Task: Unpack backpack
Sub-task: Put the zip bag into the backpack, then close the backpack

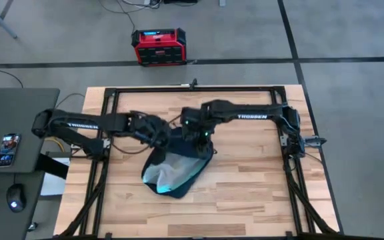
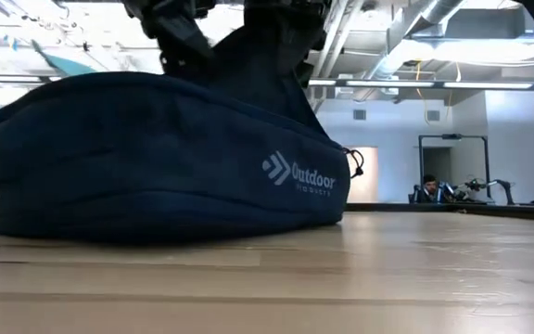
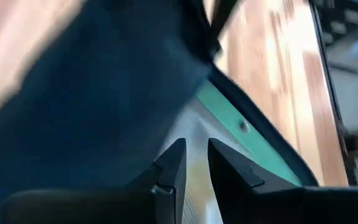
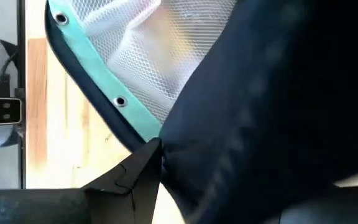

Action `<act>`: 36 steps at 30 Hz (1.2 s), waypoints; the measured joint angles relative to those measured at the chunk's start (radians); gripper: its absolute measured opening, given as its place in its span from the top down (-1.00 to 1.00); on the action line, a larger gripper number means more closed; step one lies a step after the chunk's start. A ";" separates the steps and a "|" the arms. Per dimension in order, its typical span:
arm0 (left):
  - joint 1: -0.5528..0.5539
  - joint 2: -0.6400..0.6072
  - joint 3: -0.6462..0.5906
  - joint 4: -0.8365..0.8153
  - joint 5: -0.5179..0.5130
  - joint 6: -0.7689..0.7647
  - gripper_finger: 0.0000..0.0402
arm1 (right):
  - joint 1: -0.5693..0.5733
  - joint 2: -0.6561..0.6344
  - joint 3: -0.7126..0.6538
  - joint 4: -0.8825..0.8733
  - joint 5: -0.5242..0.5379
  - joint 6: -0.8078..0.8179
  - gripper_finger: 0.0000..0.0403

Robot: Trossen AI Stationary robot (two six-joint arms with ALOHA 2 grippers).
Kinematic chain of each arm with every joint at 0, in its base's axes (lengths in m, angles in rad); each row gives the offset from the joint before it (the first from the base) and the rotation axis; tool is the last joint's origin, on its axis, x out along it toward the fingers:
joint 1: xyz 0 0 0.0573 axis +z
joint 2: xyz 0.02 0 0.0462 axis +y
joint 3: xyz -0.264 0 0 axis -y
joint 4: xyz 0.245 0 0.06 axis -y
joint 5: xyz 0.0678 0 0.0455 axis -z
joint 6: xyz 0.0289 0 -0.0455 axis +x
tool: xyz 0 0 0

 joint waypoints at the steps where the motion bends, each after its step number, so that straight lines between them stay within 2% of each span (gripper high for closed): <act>1: -0.021 -0.001 0.000 -0.016 0.001 -0.002 0.75 | 0.016 0.000 0.000 0.001 0.002 0.012 0.14; 4: -0.082 -0.031 0.019 -0.097 0.007 -0.024 0.75 | 0.076 -0.007 0.000 0.007 0.004 0.029 0.14; 10: -0.156 -0.128 0.083 -0.114 -0.006 -0.079 0.75 | 0.206 0.004 -0.003 0.059 0.007 -0.031 0.14; 13: -0.172 -0.176 0.086 -0.106 -0.065 -0.131 0.75 | 0.216 0.001 -0.006 0.109 0.043 -0.036 0.14; 19: -0.238 -0.182 0.084 -0.192 -0.209 -0.264 0.75 | 0.160 -0.079 -0.006 -0.056 0.139 -0.044 0.14; 23: -0.296 -0.117 0.043 -0.159 -0.282 -0.351 0.75 | 0.088 -0.100 -0.007 -0.127 0.152 -0.099 0.14; 27: -0.349 -0.022 0.007 -0.066 -0.362 -0.416 0.75 | 0.015 -0.104 -0.023 -0.116 0.134 -0.189 0.14; 31: -0.368 0.101 -0.003 0.006 -0.359 -0.478 0.75 | -0.057 -0.102 -0.158 -0.036 0.113 -0.259 0.14; 36: -0.381 0.232 -0.003 0.021 -0.363 -0.566 0.75 | -0.142 -0.100 -0.389 0.166 0.110 -0.287 0.14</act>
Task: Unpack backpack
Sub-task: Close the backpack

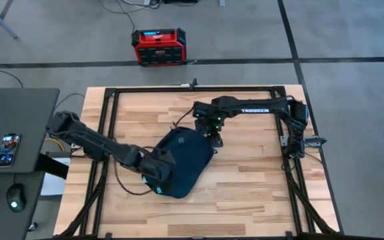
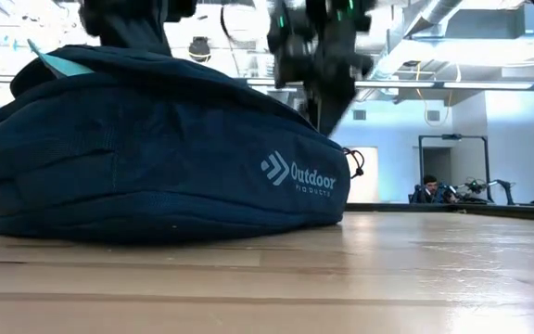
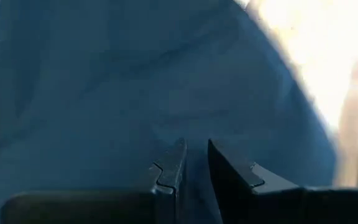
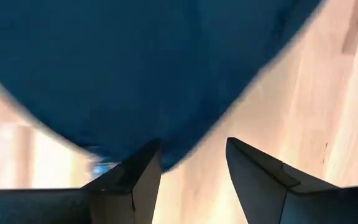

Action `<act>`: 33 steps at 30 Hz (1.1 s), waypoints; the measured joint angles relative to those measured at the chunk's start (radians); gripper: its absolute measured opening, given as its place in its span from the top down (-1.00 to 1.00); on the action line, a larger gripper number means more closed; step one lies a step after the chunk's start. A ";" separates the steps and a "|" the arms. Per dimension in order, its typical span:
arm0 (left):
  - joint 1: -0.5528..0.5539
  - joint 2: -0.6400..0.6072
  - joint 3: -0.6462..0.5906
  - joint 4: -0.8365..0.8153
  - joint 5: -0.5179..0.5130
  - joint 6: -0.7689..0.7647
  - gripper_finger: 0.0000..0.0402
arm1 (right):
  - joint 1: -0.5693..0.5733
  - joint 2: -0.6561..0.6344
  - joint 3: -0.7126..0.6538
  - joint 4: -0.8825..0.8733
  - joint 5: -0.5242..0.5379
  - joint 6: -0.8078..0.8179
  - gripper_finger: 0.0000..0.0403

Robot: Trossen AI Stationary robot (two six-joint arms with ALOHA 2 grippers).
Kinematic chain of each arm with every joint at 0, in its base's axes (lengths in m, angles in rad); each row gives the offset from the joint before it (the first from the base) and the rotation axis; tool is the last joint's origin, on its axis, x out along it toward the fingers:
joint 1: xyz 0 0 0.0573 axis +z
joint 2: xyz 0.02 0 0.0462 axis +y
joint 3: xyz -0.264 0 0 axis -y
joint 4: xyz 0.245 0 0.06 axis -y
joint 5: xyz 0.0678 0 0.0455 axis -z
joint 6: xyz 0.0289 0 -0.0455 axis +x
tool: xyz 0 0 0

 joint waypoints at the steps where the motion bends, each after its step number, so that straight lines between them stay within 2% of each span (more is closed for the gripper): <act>1: 0.001 0.025 0.000 -0.004 -0.001 -0.011 0.75 | -0.014 0.000 -0.038 0.025 -0.002 0.002 0.14; 3: 0.002 0.061 0.000 -0.027 -0.022 -0.018 0.75 | -0.033 0.000 -0.094 0.059 -0.024 0.025 0.14; 8: 0.030 0.074 0.002 -0.192 -0.141 -0.046 0.75 | 0.010 0.000 -0.142 0.079 -0.204 0.095 0.14; 11: 0.051 0.059 0.002 -0.279 -0.197 -0.043 0.75 | 0.077 0.000 -0.143 0.111 -0.214 0.160 0.14; 15: 0.076 0.027 0.002 -0.337 -0.215 0.012 0.75 | 0.166 -0.005 -0.124 0.142 -0.214 0.189 0.14; 19: 0.090 -0.041 0.082 -0.374 -0.207 0.034 0.75 | 0.214 -0.049 -0.046 0.063 -0.217 0.164 0.14; 22: 0.075 -0.090 0.153 -0.305 -0.201 0.094 0.75 | 0.226 -0.114 -0.015 0.003 -0.216 0.118 0.14; 26: 0.053 -0.106 0.192 -0.055 -0.168 0.278 0.75 | 0.225 -0.192 -0.020 -0.020 -0.215 0.143 0.14; 29: 0.042 -0.051 0.190 0.117 -0.077 0.464 0.75 | 0.225 -0.223 -0.051 -0.021 -0.214 0.109 0.14; 33: 0.006 0.073 0.202 0.175 -0.063 0.608 0.75 | 0.236 -0.228 -0.109 -0.019 -0.215 0.117 0.14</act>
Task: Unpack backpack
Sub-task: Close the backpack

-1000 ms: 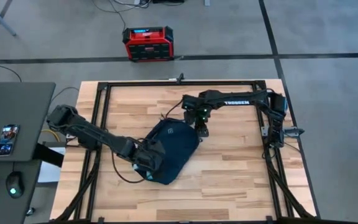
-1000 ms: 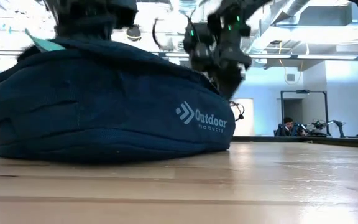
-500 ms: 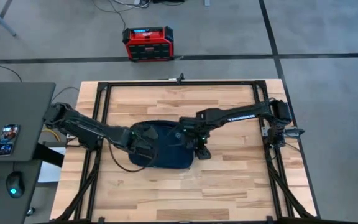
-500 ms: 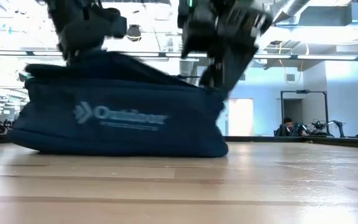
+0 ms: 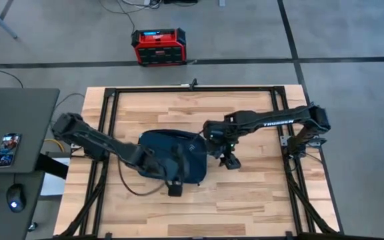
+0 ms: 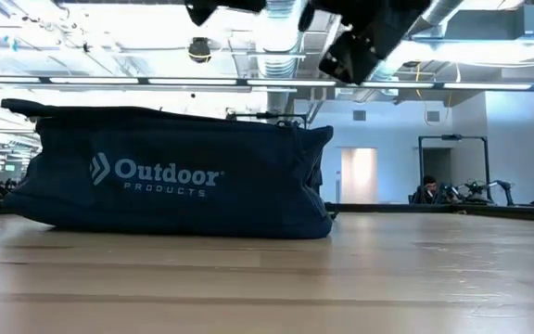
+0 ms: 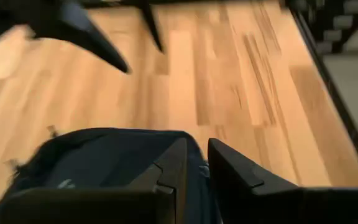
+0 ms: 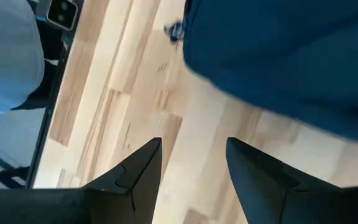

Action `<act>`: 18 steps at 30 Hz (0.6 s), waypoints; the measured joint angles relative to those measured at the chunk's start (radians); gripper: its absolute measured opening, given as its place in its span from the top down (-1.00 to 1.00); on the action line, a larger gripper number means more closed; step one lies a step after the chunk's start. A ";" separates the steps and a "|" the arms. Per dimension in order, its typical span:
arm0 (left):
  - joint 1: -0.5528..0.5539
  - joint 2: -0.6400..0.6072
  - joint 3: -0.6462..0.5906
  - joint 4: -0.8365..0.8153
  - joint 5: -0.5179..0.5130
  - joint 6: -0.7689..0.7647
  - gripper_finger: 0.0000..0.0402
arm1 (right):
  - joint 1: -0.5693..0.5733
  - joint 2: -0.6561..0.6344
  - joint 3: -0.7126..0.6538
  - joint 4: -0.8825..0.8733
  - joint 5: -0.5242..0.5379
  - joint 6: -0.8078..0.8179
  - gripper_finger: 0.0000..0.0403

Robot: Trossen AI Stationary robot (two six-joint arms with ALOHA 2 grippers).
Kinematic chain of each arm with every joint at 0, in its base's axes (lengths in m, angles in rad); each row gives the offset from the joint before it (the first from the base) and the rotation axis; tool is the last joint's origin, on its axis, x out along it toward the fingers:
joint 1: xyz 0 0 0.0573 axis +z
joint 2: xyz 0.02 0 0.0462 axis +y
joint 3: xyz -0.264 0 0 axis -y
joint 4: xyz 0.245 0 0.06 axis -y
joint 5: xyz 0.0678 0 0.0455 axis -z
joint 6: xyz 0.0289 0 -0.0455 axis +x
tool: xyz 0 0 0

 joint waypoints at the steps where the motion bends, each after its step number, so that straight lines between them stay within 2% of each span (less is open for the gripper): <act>1: -0.010 0.028 0.011 0.001 0.001 0.008 0.75 | 0.003 0.000 -0.019 -0.001 0.000 0.007 0.14; 4: -0.035 0.101 0.059 0.000 0.009 -0.133 0.75 | 0.003 0.001 -0.086 -0.001 -0.002 0.005 0.14; 8: -0.077 0.171 0.092 -0.004 0.145 -0.562 0.75 | 0.000 0.002 -0.163 0.010 0.000 0.024 0.14; 10: -0.101 0.204 0.092 0.013 0.175 -0.707 0.75 | 0.000 0.002 -0.182 0.037 0.001 0.038 0.14; 15: -0.127 0.294 0.092 0.178 0.168 -0.871 0.71 | 0.011 0.000 -0.196 0.188 0.006 0.052 0.14; 18: -0.131 0.332 0.092 0.211 0.104 -0.950 0.61 | 0.026 0.000 -0.197 0.245 0.029 0.024 0.14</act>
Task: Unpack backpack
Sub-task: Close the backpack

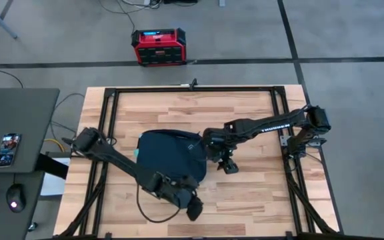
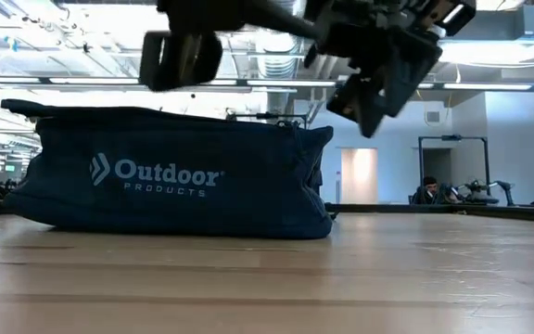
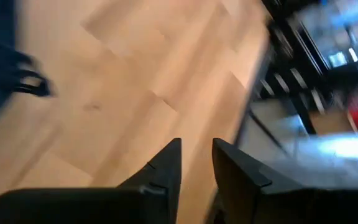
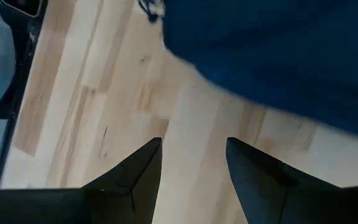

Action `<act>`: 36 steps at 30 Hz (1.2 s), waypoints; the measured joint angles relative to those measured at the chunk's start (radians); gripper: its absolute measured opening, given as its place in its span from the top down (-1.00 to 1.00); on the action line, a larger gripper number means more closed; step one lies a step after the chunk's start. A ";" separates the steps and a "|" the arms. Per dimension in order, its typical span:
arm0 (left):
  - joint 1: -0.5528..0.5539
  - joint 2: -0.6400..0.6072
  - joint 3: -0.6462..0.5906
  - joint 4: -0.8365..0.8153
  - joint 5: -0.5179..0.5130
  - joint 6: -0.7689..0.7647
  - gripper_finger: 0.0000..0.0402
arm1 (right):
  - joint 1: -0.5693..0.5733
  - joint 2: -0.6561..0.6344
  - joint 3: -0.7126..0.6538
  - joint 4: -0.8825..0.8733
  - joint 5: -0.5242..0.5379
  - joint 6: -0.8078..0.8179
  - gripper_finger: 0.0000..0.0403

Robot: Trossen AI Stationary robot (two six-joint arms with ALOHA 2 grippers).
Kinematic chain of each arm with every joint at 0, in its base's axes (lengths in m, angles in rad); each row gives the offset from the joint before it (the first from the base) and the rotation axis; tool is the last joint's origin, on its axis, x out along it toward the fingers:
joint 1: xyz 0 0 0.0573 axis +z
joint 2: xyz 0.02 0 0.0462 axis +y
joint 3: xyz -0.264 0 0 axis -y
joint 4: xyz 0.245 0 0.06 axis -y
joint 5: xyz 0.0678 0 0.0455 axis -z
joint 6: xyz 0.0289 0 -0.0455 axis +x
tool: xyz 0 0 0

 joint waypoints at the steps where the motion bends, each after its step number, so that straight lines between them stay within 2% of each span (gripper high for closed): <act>1: -0.004 0.009 0.000 0.003 -0.047 -0.026 0.57 | 0.006 0.000 0.000 0.013 0.002 -0.014 0.14; 7: -0.050 0.031 -0.001 -0.092 -0.362 -0.186 0.28 | 0.039 -0.004 0.000 0.039 0.031 -0.092 0.14; 10: -0.060 0.030 0.000 -0.128 -0.422 -0.281 0.23 | 0.043 -0.005 0.000 0.057 0.041 -0.098 0.16; 19: -0.019 0.030 -0.001 -0.117 -0.417 -0.389 0.22 | 0.039 -0.005 0.000 0.063 0.043 -0.075 0.23; 22: -0.005 0.030 0.000 -0.088 -0.385 -0.415 0.22 | 0.039 -0.005 0.000 0.060 0.043 -0.070 0.23; 29: 0.007 0.030 0.000 -0.161 -0.327 -0.448 0.22 | 0.039 -0.005 0.000 0.058 0.043 -0.070 0.24; 36: 0.029 0.048 -0.001 -0.180 -0.356 -0.477 0.22 | 0.039 -0.005 0.000 0.069 0.043 -0.062 0.24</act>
